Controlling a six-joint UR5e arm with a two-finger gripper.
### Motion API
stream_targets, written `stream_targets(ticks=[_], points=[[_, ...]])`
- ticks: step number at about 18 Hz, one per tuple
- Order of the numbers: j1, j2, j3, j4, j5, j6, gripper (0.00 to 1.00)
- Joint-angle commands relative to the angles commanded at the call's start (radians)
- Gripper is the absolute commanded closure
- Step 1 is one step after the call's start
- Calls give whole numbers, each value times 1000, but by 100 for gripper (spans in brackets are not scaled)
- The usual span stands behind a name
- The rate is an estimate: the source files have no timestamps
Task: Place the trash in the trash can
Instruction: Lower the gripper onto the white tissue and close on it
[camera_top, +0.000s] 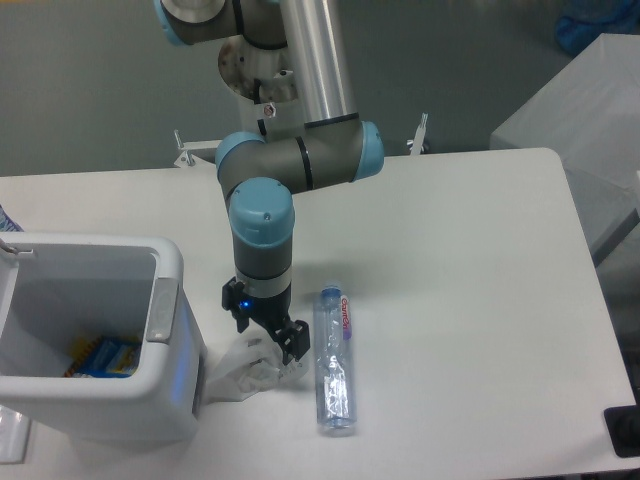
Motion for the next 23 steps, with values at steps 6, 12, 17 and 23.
stream_targets(ticks=[6,12,17,23], points=[[0,5,2,-2,8,-8,84],[2,12,5,-3,11,-8,100],[8,37,6,-3,5,-8,100],[12,78,-8,-6,3,-14,100]])
